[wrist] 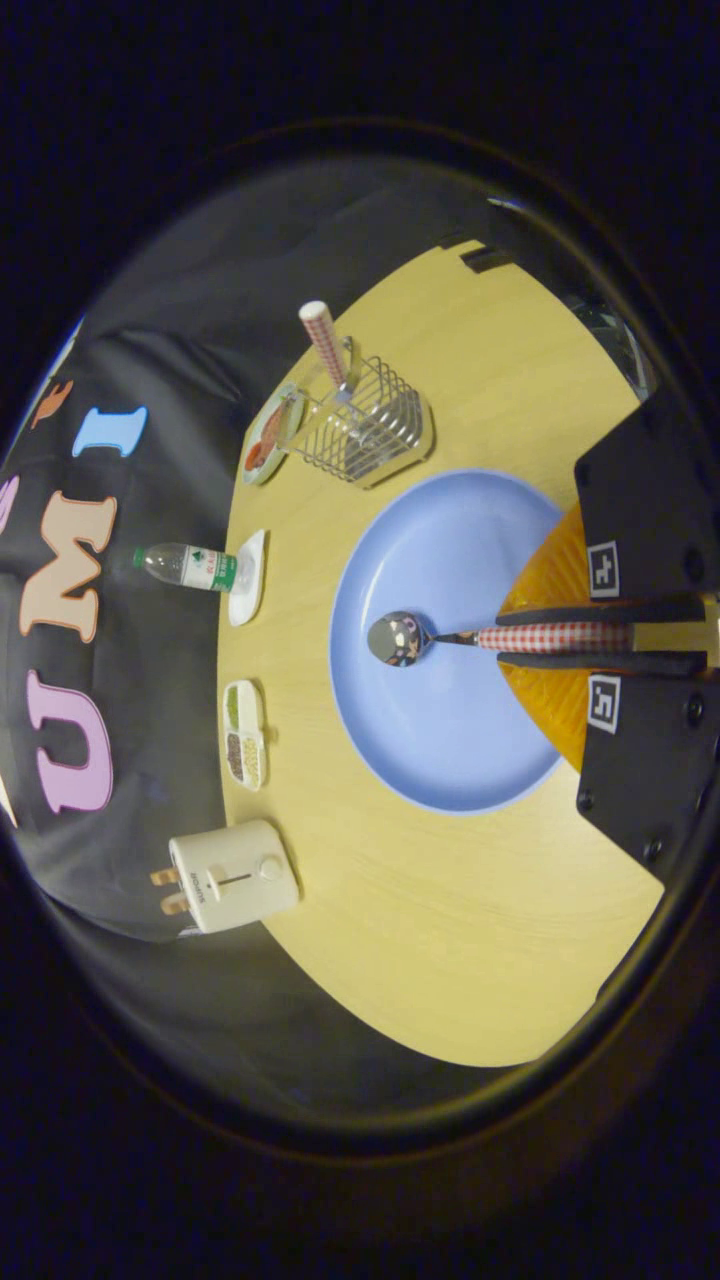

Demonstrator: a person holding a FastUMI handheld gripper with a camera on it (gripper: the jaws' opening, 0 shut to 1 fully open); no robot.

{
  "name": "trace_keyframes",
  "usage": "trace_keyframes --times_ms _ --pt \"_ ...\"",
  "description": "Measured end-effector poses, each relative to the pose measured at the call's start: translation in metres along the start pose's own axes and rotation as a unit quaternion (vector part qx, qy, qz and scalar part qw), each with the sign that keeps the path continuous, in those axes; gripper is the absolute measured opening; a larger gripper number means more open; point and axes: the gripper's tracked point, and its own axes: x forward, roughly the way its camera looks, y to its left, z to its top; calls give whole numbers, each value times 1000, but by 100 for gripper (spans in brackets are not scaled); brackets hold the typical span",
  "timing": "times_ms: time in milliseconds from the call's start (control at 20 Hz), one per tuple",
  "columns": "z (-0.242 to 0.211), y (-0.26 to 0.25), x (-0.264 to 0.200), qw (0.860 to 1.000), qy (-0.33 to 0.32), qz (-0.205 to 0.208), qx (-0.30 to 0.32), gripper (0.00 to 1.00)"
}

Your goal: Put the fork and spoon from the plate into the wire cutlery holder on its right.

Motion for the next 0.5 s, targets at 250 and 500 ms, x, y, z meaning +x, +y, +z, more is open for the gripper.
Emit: trace_keyframes --times_ms 250,500 --pt "24 4 -19 999 11 -1 -42 14" --pt "62 -1 -34 998 15 -1 -58 14"
